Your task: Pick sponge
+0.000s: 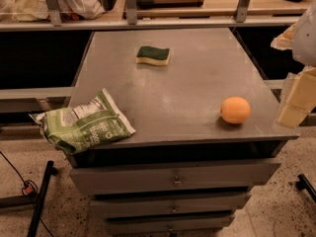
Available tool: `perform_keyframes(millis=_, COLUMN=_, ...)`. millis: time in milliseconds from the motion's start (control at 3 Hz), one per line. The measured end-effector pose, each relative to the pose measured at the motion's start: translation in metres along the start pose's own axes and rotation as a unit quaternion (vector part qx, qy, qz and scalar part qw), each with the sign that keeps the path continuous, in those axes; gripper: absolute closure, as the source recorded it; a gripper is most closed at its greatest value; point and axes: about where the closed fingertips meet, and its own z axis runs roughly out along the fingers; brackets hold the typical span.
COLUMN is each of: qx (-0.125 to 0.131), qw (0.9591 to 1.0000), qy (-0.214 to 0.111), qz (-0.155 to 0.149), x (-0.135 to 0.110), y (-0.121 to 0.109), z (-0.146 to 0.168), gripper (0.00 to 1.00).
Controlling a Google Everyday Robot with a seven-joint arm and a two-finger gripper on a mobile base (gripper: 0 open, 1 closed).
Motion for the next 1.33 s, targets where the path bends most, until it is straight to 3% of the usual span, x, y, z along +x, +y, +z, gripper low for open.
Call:
perform_keyframes(millis=667, qx=0.005, qw=0.9999, qy=-0.011, qz=0.003, x=-0.005, y=-0.006, z=-0.001, gripper=0.00)
perform_keyframes(millis=1000, qx=0.033, qw=0.9978, qy=-0.042, qz=0.040, x=-0.013, y=-0.047, z=-0.001, gripper=0.00)
perform_keyframes(millis=1333, qx=0.069, qw=0.9894, qy=-0.094, qz=0.088, x=-0.032, y=-0.099, z=0.004, gripper=0.00)
